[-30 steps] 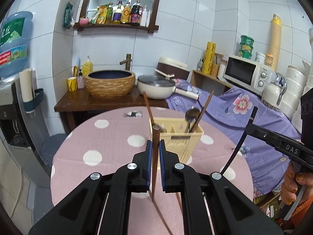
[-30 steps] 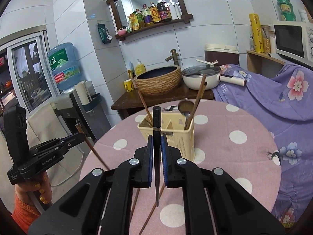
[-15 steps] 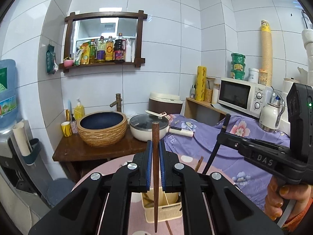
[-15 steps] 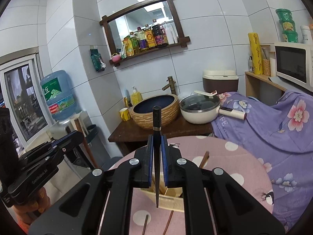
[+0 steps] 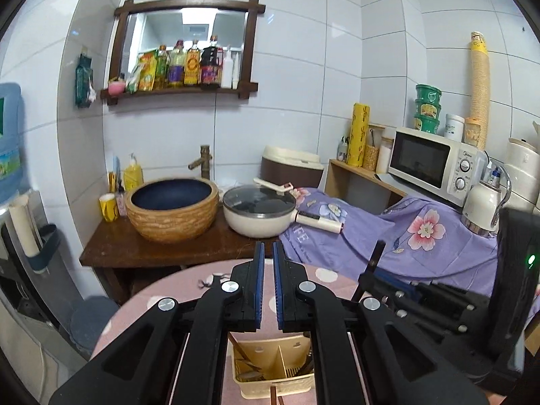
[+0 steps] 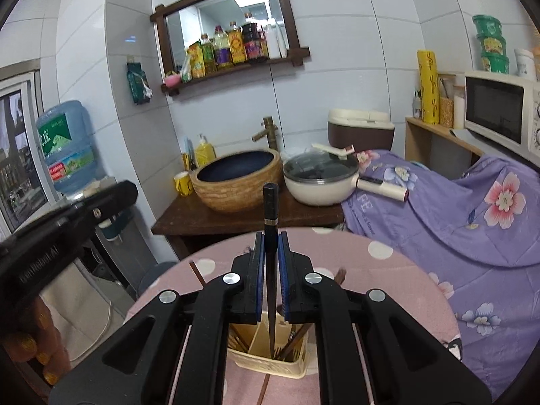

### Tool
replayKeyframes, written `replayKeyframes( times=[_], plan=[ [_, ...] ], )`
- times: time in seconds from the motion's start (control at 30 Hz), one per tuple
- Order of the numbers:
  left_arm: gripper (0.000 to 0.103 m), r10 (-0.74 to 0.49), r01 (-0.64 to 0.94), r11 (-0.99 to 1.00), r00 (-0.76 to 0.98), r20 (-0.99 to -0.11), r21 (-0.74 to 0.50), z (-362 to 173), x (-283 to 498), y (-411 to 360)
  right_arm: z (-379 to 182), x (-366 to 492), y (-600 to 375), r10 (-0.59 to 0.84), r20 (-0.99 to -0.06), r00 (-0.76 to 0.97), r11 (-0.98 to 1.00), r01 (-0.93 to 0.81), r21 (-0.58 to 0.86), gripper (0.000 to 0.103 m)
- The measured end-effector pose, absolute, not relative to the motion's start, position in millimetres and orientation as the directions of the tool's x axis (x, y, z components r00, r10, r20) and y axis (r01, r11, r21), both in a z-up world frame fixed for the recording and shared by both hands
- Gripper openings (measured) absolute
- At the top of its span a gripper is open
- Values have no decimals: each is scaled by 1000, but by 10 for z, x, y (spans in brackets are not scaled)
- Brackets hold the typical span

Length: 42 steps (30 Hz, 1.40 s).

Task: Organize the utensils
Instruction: 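Lower both chopsticks into the holder and open both tools, then move both tools back down to the remaining brown chopsticks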

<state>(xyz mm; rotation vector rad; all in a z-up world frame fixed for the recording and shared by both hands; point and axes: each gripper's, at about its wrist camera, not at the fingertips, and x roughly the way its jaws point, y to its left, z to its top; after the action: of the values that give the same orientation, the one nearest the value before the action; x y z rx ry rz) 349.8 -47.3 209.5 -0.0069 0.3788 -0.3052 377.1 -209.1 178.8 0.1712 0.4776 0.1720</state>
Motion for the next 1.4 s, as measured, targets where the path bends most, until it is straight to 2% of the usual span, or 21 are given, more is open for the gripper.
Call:
replayKeyframes(
  times=[0.13, 0.2, 0.3, 0.37, 0.47, 0.53, 0.6, 0.63, 0.7, 0.93, 1.17, 1.4],
  plan=[
    [6, -293, 279, 956, 864, -410, -95, 1764, 3499, -391, 1421, 3880, -2104, 208, -486, 849, 968, -106, 229, 9],
    [14, -288, 270, 957, 848, -445, -105, 1591, 3496, -352, 1285, 3925, -2110, 196, -511, 837, 969, -86, 230, 9],
    [31, -275, 258, 961, 835, -477, -101, 1385, 3440, -293, 1138, 3956, -2100, 187, -528, 828, 973, -81, 217, 9],
    [49, -277, 252, 960, 825, -492, -118, 1254, 3378, -226, 1057, 3967, -2081, 188, -539, 821, 974, -86, 210, 9],
    [58, -272, 233, 962, 815, -512, -140, 1086, 3300, -119, 965, 3937, -2067, 182, -539, 823, 976, -85, 200, 9],
    [64, -252, 216, 968, 805, -538, -130, 967, 3260, -63, 927, 3901, -2049, 174, -541, 823, 980, -89, 181, 16],
    [66, -226, 197, 974, 803, -552, -112, 867, 3210, -22, 922, 3785, -2034, 163, -513, 843, 982, -92, 163, 53],
    [67, -215, 193, 976, 799, -562, -99, 811, 3183, 3, 936, 3693, -2034, 163, -484, 860, 982, -96, 159, 57],
    [70, -190, 177, 981, 790, -583, -80, 699, 3137, 53, 947, 3553, -2008, 164, -464, 871, 984, -109, 142, 57],
    [69, -153, 143, 987, 704, -694, -73, 120, 3016, 192, 665, 3119, -1823, 204, -537, 819, 979, -183, 92, 57],
    [50, -163, 153, 984, 586, -794, -89, -505, 2954, 112, -2, 3089, -1746, 195, -696, 691, 981, -140, 136, 57],
    [44, -175, 160, 981, 518, -837, -106, -824, 3006, -12, -594, 3266, -1688, 243, -814, 527, 970, -105, 221, 42]
  ],
)
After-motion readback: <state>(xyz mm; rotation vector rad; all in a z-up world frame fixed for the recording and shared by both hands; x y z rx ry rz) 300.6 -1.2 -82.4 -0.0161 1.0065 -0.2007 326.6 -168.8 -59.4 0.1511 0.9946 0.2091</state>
